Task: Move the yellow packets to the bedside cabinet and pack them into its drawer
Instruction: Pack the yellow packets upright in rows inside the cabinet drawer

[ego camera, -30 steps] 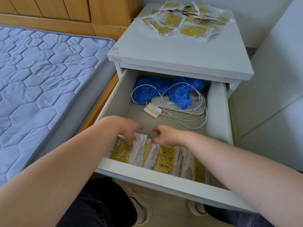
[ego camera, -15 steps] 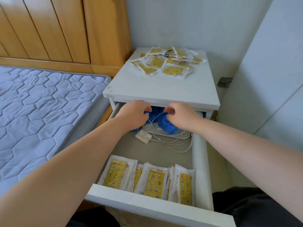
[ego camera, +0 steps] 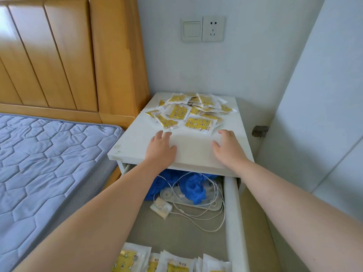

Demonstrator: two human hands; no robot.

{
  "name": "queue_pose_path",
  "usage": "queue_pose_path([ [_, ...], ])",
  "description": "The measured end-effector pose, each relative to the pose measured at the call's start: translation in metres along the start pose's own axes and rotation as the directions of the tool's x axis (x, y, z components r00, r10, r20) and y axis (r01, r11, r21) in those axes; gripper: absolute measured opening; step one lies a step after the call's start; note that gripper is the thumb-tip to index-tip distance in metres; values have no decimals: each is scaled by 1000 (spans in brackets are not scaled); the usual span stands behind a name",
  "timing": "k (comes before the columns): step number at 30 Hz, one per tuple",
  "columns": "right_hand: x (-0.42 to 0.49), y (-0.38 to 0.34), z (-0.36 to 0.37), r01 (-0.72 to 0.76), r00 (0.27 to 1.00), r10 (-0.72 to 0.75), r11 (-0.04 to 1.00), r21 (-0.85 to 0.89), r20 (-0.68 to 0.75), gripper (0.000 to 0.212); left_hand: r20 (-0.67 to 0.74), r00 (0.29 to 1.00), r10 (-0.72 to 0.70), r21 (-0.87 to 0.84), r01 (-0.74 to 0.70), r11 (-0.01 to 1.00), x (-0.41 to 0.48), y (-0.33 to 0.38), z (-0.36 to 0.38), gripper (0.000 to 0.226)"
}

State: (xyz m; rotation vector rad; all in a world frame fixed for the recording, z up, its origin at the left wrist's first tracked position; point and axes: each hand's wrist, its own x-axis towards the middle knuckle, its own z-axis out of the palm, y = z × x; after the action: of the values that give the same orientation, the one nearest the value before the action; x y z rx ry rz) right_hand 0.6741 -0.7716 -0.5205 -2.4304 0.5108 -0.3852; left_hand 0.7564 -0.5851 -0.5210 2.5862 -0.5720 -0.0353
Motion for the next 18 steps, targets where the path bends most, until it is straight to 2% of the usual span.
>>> queue_pose_path([
  [3,21,3,7,37,997,-39,999,-39,-59,52,32,997,-72,243,62,968,22,1,9,66],
  [5,35,4,13,82,995,-90,988,-133,-53,55,31,995,-97,311,83,947,33,2,14,70],
  [8,53,7,20,61,997,-72,965,-256,-35,61,40,996,-75,332,58,941,50,2,15,72],
  [13,77,8,24,45,999,-51,957,-287,-13,63,35,997,71,350,-78,934,75,1,18,66],
  [18,85,7,29,61,998,-52,910,-409,34,55,17,998,63,338,-65,939,86,-4,22,62],
])
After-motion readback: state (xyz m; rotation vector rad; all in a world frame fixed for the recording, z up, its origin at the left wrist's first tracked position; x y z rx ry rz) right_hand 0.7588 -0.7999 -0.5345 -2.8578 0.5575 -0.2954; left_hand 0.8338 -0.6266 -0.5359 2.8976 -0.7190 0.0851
